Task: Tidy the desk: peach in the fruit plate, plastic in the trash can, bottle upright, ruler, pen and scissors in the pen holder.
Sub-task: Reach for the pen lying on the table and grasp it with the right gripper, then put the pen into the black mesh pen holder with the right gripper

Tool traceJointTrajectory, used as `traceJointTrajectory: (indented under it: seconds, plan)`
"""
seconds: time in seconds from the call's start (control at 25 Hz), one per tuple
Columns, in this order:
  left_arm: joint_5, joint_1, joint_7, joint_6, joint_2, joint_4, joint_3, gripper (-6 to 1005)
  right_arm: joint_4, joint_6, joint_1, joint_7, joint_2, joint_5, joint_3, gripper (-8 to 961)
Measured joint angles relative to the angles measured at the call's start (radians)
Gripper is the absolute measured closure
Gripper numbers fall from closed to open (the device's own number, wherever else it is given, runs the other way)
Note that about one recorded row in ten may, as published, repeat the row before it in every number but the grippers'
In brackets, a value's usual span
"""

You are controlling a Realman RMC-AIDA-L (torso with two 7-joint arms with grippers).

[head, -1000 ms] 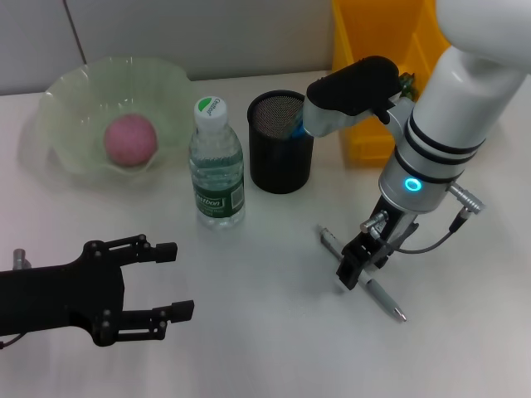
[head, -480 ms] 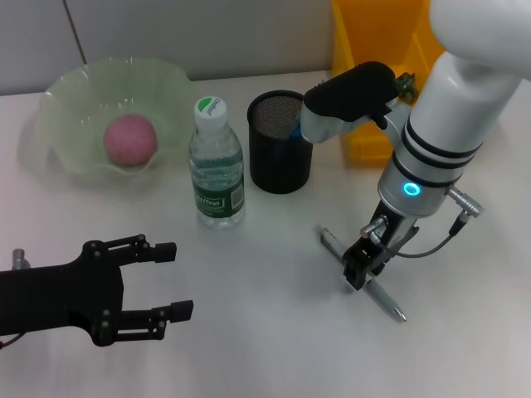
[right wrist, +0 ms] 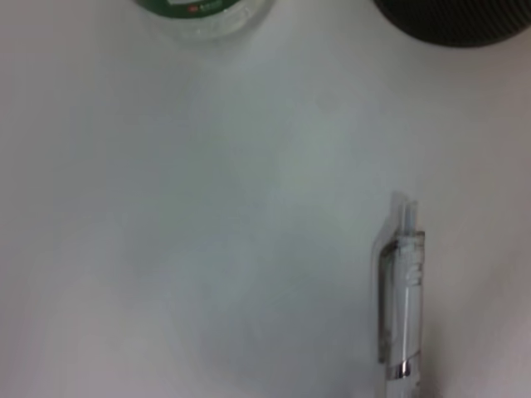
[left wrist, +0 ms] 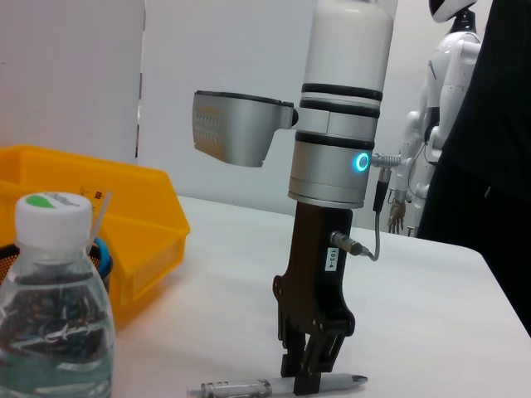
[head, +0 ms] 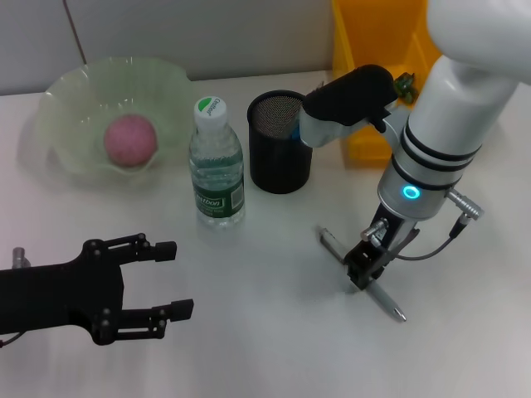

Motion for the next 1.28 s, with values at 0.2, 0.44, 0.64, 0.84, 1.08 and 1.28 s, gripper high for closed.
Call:
traceJointTrajectory:
  seconds: [0.2,0.44,0.64,0.84,1.08,1.28]
  plan:
    - [0.0,0.0,0.0,0.0,0.0,0.0,0.0,191,0.008,0.0,0.002,0.001,0.0,0.0,-0.003,714]
    - [0.0,-0.001,0.0,0.0,-0.001,0.0,0.0,191,0.022,0.004,0.006,0.002,0.0,0.0,-0.003,729]
    - [0.0,-0.001,0.0,0.001,-0.002,0.0,0.0,191,0.022,0.008,0.007,0.002,0.0,-0.003,-0.009,736]
    - [0.0,-0.001,0.0,0.001,-0.001,0.0,0.0,191,0.019,0.009,0.004,0.002,-0.002,-0.003,-0.004,806]
    - [0.0,-0.001,-0.009,0.003,0.0,0.004,0.0,191,-0.138,-0.042,-0.059,-0.001,-0.008,0.001,0.044,831]
    - [0.0,-0.001,-0.017,0.005,0.0,0.012,0.0,191,-0.472,-0.09,-0.205,-0.022,-0.012,-0.002,0.099,834]
